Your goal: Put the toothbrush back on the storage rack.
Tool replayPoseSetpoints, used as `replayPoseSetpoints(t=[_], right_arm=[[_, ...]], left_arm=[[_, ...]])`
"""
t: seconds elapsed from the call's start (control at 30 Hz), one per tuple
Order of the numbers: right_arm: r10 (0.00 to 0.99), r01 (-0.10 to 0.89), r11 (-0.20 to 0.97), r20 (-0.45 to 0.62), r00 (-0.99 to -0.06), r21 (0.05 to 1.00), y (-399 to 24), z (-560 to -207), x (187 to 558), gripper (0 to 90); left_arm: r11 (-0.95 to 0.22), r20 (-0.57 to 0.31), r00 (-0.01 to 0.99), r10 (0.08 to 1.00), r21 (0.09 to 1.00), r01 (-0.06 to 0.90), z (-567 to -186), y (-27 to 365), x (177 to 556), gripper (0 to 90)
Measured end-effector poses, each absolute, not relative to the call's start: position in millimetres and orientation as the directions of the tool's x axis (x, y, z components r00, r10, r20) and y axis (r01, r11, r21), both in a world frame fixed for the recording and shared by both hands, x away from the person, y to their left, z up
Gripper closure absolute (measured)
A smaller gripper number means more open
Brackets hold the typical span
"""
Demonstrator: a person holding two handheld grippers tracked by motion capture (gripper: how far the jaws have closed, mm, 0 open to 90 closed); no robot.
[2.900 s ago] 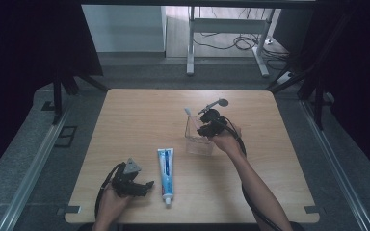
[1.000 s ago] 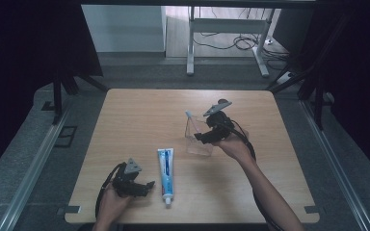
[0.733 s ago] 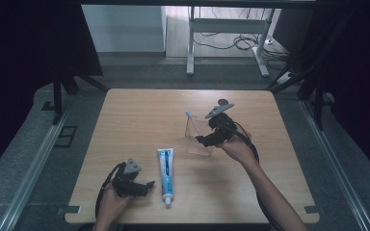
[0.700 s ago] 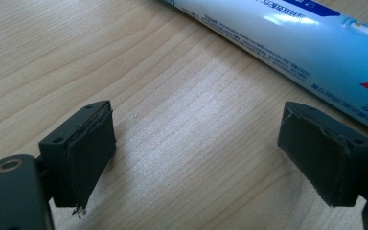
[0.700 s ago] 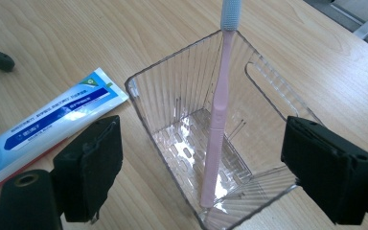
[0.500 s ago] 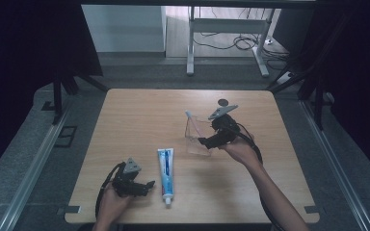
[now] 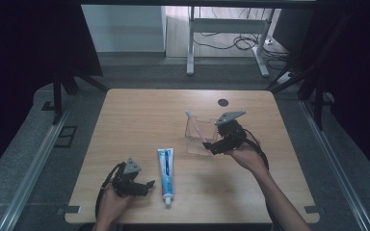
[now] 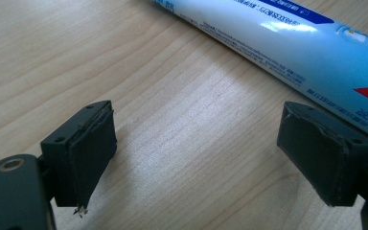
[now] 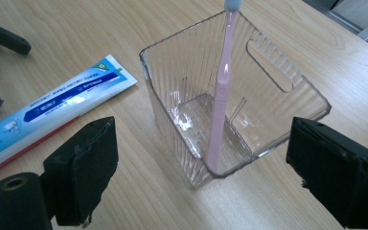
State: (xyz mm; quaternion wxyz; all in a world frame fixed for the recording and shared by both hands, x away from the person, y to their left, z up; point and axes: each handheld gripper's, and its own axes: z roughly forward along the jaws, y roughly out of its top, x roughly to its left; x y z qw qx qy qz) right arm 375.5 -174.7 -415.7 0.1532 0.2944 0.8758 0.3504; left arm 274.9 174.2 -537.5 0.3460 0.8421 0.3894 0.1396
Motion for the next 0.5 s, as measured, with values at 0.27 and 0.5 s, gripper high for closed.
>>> replayPoseSetpoints(t=[0.27, 0.5], right_arm=[[0.623, 0.405, 0.573, -0.058, -0.780, 0.713, -187, -419, 365, 11.0], [0.627, 0.410, 0.567, -0.052, -0.777, 0.714, -197, -426, 355, 11.4]], left_arm=[[-0.437, -0.047, 0.653, 0.756, 0.706, 0.557, -537, 177, 275, 13.8], [-0.416, -0.055, 0.646, 0.762, 0.722, 0.552, -536, 179, 275, 14.0]])
